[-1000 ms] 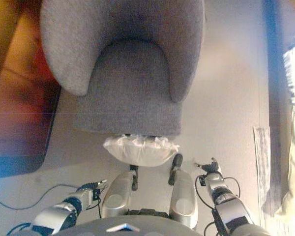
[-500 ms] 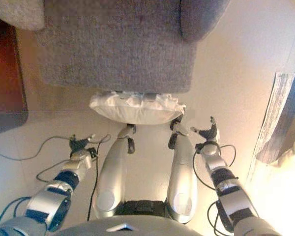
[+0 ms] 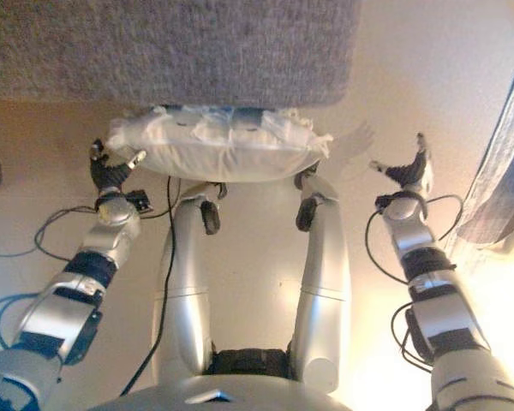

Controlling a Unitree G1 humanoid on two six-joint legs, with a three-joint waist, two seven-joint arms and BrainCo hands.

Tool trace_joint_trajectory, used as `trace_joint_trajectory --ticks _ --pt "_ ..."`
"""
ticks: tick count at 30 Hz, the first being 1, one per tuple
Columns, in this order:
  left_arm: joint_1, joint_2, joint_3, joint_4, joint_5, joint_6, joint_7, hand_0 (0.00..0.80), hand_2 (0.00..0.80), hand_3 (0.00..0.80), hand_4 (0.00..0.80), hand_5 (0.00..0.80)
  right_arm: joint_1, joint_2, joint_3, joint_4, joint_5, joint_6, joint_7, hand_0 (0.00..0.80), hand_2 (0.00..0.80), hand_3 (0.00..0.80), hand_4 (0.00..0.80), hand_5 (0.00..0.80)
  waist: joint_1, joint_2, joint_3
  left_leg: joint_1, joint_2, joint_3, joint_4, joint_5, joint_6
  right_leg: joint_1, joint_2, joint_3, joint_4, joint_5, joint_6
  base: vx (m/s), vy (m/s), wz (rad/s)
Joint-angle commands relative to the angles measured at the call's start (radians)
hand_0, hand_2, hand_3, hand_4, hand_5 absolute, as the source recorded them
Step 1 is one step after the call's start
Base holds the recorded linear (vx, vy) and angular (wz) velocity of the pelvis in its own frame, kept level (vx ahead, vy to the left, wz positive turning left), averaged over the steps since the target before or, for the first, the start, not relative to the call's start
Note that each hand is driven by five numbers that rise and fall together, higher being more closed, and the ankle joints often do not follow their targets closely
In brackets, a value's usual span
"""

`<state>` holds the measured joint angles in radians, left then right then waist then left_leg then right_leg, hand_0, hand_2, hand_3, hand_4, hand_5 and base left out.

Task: Pick up the cushion and take it to the sofa

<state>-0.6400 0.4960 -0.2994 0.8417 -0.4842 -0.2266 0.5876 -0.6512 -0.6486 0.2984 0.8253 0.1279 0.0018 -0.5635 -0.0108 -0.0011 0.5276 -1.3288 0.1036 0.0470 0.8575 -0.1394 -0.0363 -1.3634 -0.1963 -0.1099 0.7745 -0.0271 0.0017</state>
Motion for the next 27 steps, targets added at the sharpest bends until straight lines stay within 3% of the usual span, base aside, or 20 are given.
trace_joint_trajectory --ticks 1,2,3,4,5,7,14,15,17,20,27 --pt "0.017 0.042 0.021 -0.031 0.054 -0.067 0.030 0.000 0.000 0.000 0.000 0.000 0.054 -0.095 0.026 -0.056 -0.013 -0.054 -0.019 0.000 0.000 0.000 0.000 0.000 -0.015 0.030 -0.008 -0.084 0.005 0.013 0.016 0.021 -0.015 -0.028 -0.009 0.031 0.118 -0.040 0.067 0.050 0.043 -0.05" --pt "0.004 0.065 0.021 0.024 0.033 -0.126 -0.018 0.000 0.000 0.000 0.000 0.000 0.045 -0.109 0.034 -0.003 -0.019 -0.111 -0.006 0.000 0.000 0.000 0.000 0.000 -0.018 0.031 -0.008 -0.108 0.005 0.011 0.041 0.010 -0.014 -0.053 -0.013 0.034 0.144 -0.049 0.066 -0.025 0.048 -0.04" --pt "-0.013 0.074 0.016 0.055 -0.080 -0.174 -0.153 0.000 0.000 0.000 0.000 0.000 0.028 -0.116 0.041 0.046 -0.017 -0.155 0.005 0.000 0.000 0.000 0.000 0.000 -0.018 0.034 -0.008 -0.122 0.008 0.011 0.059 0.002 -0.015 -0.070 -0.020 0.038 0.160 -0.055 0.067 -0.007 0.045 -0.04" --pt "-0.033 0.083 0.016 0.089 -0.090 -0.173 -0.182 0.000 0.000 0.000 0.000 0.000 0.006 -0.123 0.054 0.078 -0.009 -0.177 0.015 0.000 0.000 0.000 0.000 0.000 -0.017 0.037 -0.008 -0.142 0.011 0.012 0.080 -0.006 -0.017 -0.092 -0.025 0.044 0.179 -0.061 0.069 0.000 0.000 0.00" --pt "-0.043 0.093 0.004 0.110 0.031 -0.195 -0.093 0.000 0.000 0.000 0.000 0.000 -0.015 -0.130 0.073 0.088 0.013 -0.194 0.032 0.000 0.000 0.000 0.000 0.000 -0.017 0.037 -0.008 -0.163 0.014 0.011 0.095 -0.014 -0.017 -0.111 -0.029 0.045 0.193 -0.069 0.070 0.011 0.022 0.03" --pt "-0.074 0.111 -0.016 0.124 0.024 -0.199 -0.115 0.000 0.000 0.000 0.000 0.000 -0.050 -0.143 0.093 0.093 0.025 -0.220 0.084 0.000 0.000 0.000 0.000 0.000 -0.017 0.037 -0.008 -0.195 0.014 0.010 0.113 -0.023 -0.020 -0.139 -0.034 0.047 0.210 -0.079 0.070 0.003 0.032 0.04" --pt "-0.085 0.172 -0.049 0.017 -0.040 -0.132 -0.232 0.000 0.000 0.000 0.000 0.000 -0.082 -0.248 0.169 -0.073 0.057 -0.233 0.351 0.000 0.000 0.000 0.000 0.000 -0.026 0.025 -0.008 -0.241 0.012 0.026 0.135 -0.034 -0.028 -0.205 -0.054 0.078 0.232 -0.082 0.071 0.027 0.021 0.04" --pt "-0.084 0.190 -0.052 -0.005 -0.056 -0.120 -0.251 0.000 0.000 0.000 0.000 0.000 -0.085 -0.276 0.183 -0.100 0.056 -0.247 0.410 0.000 0.000 0.000 0.000 0.000 -0.028 0.022 -0.008 -0.241 0.010 0.040 0.098 0.006 -0.016 -0.207 -0.060 0.076 0.192 -0.046 0.062 0.000 -0.001 0.17" --pt "-0.069 0.207 -0.057 -0.017 -0.079 -0.110 -0.281 0.000 0.000 0.000 0.000 0.000 -0.083 -0.307 0.209 -0.124 0.075 -0.266 0.494 0.000 0.000 0.000 0.000 0.000 -0.027 0.022 -0.008 -0.241 0.009 0.029 0.149 -0.039 -0.028 -0.206 -0.064 0.087 0.235 -0.084 0.072 0.105 -0.017 0.16" --pt "-0.044 0.226 -0.065 -0.037 -0.096 -0.103 -0.311 0.000 0.000 0.000 0.000 0.000 -0.088 -0.345 0.237 -0.174 0.097 -0.300 0.580 0.000 0.000 0.000 0.000 0.000 -0.028 0.020 -0.008 -0.241 0.001 0.029 0.169 -0.045 -0.030 -0.206 -0.071 0.097 0.242 -0.085 0.074 0.080 -0.011 0.08" --pt "0.016 0.248 -0.069 -0.105 -0.112 -0.097 -0.331 0.000 0.000 0.000 0.000 0.000 -0.112 -0.423 0.311 -0.273 0.081 -0.269 0.811 0.000 0.000 0.000 0.000 0.000 -0.020 0.024 -0.008 -0.241 -0.009 0.025 0.183 -0.048 -0.031 -0.207 -0.081 0.104 0.253 -0.092 0.075 0.041 0.000 0.05"
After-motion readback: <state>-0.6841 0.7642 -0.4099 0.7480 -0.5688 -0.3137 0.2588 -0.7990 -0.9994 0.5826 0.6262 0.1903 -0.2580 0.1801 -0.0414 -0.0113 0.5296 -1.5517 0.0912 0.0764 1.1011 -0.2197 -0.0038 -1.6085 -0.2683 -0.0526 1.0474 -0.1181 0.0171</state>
